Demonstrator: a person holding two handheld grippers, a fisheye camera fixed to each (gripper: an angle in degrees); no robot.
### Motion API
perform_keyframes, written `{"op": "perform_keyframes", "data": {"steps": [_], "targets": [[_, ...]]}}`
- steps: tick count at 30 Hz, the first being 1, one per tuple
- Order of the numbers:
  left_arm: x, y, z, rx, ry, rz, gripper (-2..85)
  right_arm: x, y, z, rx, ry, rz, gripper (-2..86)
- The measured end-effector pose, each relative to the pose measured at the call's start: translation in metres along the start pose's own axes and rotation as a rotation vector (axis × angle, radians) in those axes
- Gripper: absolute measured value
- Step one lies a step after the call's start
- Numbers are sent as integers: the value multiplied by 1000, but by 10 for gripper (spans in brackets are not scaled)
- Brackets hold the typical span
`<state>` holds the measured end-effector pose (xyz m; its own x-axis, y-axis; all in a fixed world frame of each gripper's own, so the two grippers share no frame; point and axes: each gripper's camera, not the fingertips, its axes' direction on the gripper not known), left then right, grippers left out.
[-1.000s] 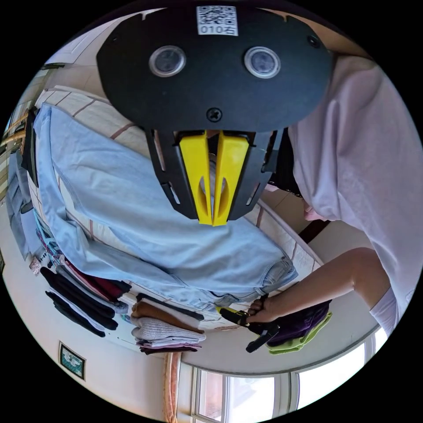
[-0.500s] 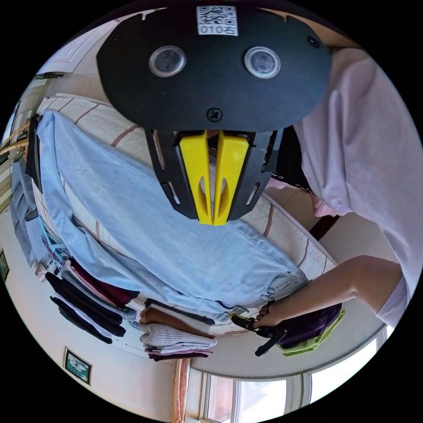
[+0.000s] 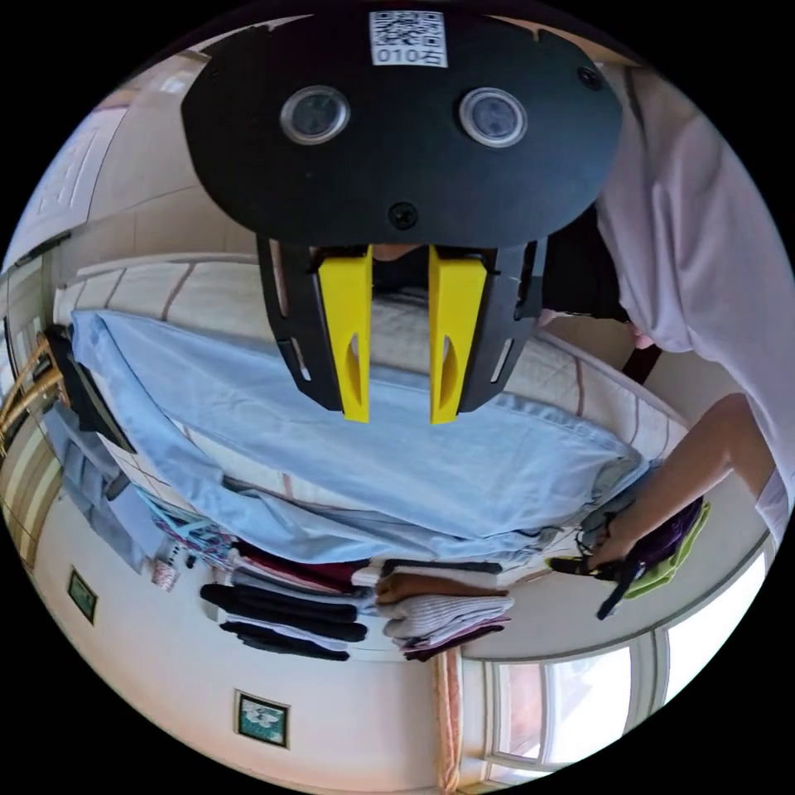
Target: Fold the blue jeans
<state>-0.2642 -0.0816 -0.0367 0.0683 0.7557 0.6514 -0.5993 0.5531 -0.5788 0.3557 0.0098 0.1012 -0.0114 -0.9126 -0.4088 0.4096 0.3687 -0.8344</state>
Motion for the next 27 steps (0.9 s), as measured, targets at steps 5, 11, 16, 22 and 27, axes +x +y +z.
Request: {"op": "perform_keyframes", "data": {"steps": [5, 11, 16, 22, 27], "targets": [[130, -32, -32, 133, 77, 367, 99, 71, 11, -4, -34, 263, 133, 118], [346, -68, 17, 131, 222, 765, 116, 174, -8, 3, -105, 490, 286, 126], [478, -67, 62, -29, 211, 987, 106, 205, -25, 49, -225, 619, 195, 116], [509, -49, 87, -55, 145, 1021, 57, 198, -37, 82, -253, 612, -13, 50], [493, -70, 75, -43, 237, 889, 15, 206, -78, 55, -233, 699, -100, 32]]}}
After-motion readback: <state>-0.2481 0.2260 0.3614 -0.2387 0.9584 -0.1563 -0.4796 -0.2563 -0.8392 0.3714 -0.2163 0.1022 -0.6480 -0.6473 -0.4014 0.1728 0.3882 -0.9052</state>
